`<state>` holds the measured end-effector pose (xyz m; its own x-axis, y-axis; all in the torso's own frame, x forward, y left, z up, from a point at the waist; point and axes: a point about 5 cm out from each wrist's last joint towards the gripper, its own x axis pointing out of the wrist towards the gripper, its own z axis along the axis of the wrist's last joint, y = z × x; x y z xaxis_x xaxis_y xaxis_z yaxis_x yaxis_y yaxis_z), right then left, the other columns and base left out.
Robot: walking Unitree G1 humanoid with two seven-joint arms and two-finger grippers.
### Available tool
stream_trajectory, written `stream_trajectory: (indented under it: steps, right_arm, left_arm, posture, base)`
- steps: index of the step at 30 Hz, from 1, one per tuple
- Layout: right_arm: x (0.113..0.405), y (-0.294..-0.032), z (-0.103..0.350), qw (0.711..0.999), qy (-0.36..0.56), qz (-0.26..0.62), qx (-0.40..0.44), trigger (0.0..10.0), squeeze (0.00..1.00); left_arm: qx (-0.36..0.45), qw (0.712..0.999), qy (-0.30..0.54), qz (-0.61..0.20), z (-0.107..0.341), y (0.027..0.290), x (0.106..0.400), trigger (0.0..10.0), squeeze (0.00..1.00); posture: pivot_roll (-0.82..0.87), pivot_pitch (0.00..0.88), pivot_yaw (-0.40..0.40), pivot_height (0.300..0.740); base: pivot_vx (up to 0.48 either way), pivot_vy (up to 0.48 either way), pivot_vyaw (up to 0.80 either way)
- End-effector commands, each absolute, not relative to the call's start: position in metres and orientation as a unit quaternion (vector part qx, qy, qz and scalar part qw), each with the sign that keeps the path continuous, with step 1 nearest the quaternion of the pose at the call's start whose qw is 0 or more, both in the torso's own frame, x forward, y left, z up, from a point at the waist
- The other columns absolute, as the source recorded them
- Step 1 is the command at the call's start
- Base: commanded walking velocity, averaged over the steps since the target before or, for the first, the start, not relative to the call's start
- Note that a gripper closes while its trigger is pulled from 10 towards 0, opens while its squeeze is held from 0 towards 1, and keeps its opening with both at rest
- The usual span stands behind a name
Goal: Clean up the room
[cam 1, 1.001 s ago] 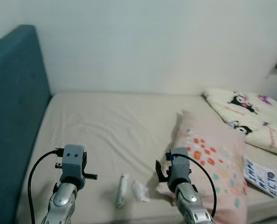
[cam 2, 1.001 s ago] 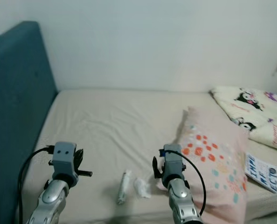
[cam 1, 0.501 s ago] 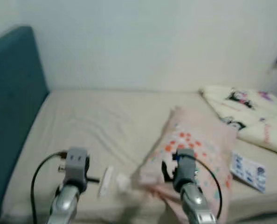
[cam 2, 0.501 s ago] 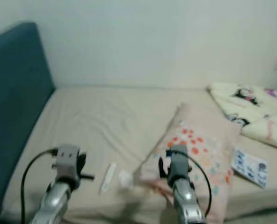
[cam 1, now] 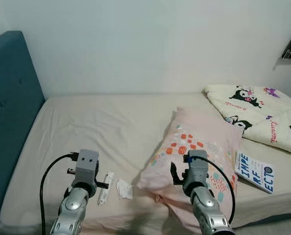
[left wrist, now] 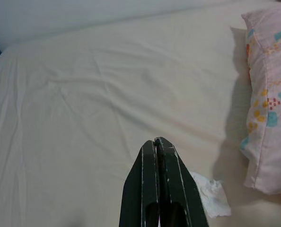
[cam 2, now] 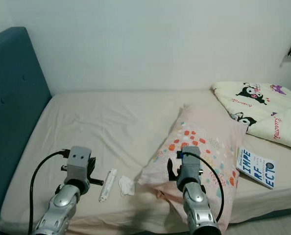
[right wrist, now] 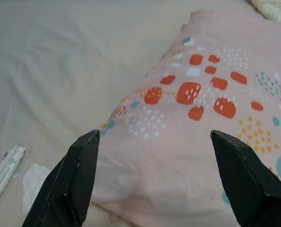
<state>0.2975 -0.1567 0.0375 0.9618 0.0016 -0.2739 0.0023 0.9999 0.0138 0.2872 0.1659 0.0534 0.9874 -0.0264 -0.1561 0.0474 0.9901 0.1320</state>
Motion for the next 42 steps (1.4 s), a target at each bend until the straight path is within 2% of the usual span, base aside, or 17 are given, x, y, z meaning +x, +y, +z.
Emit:
stream_trajectory:
  steps: [1, 10, 30, 42]
  right_arm:
    - [0.296, -0.159, 0.034, 0.989, 0.151, -0.005, 0.007, 10.0, 0.00]
    - [0.293, -0.159, 0.030, 0.988, 0.155, -0.008, 0.009, 10.0, 0.00]
    - [0.280, -0.154, 0.013, 0.982, 0.188, 0.016, -0.021, 10.0, 0.00]
    - [0.273, -0.152, 0.010, 0.981, 0.190, 0.021, -0.021, 10.0, 0.00]
  left_arm:
    - [0.076, 0.993, 0.084, -0.022, 0.052, 0.168, 0.289, 10.0, 0.00]
    - [0.067, 0.995, 0.078, -0.009, 0.054, 0.173, 0.288, 10.0, 0.00]
    - [0.064, 0.992, 0.106, -0.006, 0.038, 0.171, 0.272, 10.0, 0.00]
    - [0.073, 0.989, 0.126, -0.022, 0.025, 0.167, 0.263, 10.0, 0.00]
  posture:
    - [0.01, 0.000, -0.098, 0.740]
    - [0.02, 0.000, -0.099, 0.740]
    - [0.02, 0.000, -0.090, 0.740]
    - [0.01, 0.000, -0.090, 0.710]
  base:
    - [0.000, 0.000, 0.00]
    - [0.000, 0.427, 0.00]
    - [0.000, 0.000, 0.00]
    - [0.000, 0.000, 0.00]
